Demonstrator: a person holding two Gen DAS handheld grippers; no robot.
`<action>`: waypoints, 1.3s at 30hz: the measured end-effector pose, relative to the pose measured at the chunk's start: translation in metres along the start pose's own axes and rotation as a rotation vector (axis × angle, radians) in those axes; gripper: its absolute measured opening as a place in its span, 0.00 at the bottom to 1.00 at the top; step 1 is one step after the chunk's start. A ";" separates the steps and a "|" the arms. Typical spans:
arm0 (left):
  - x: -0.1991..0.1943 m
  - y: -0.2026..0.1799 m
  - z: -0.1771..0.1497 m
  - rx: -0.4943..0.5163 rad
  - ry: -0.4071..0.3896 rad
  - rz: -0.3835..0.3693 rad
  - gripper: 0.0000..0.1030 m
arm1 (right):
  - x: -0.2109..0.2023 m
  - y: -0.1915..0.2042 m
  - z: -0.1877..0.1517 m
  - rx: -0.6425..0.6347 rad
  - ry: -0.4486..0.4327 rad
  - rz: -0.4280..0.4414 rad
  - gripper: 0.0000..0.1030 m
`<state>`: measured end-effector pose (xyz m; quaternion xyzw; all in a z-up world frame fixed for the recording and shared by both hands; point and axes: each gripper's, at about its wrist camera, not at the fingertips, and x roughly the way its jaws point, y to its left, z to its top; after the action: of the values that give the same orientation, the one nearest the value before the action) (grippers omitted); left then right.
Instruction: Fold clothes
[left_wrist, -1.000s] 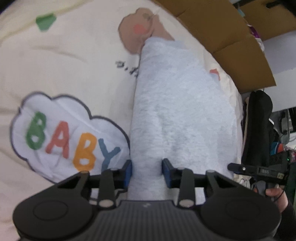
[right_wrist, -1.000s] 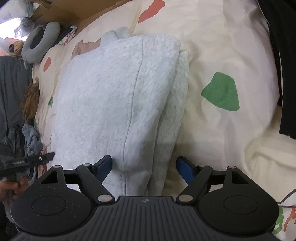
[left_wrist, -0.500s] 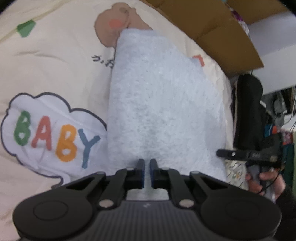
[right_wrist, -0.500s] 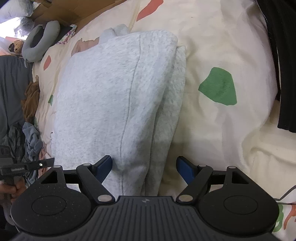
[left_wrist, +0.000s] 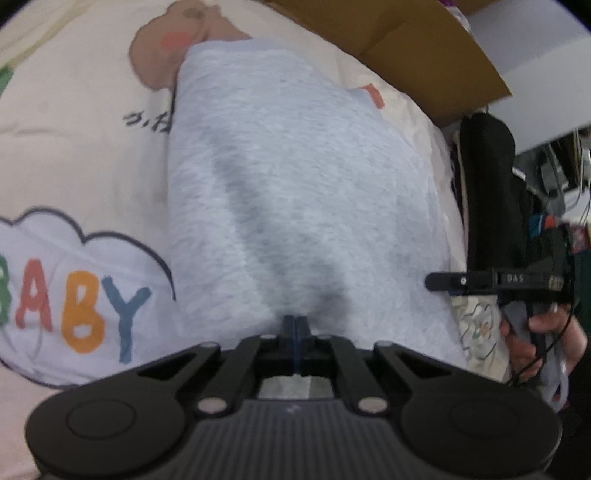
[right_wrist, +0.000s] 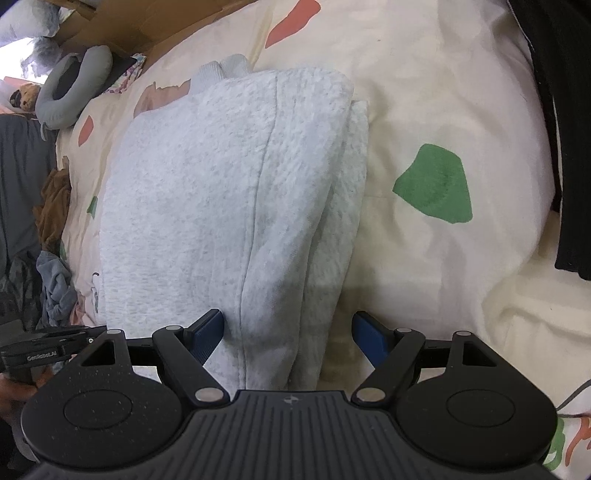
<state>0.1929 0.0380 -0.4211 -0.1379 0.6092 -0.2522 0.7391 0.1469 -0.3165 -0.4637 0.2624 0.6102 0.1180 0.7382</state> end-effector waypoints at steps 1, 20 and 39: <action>-0.002 0.000 0.000 0.013 0.001 0.007 0.02 | 0.000 0.000 -0.001 0.000 -0.003 -0.001 0.79; -0.026 -0.008 0.021 -0.023 -0.048 0.025 0.07 | -0.011 -0.011 -0.003 0.051 -0.064 0.049 0.80; -0.002 -0.028 0.015 0.052 -0.031 -0.068 0.08 | -0.012 -0.029 0.019 0.122 -0.202 0.110 0.78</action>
<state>0.2019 0.0141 -0.4023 -0.1429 0.5857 -0.2907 0.7430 0.1588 -0.3509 -0.4667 0.3504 0.5234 0.0938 0.7711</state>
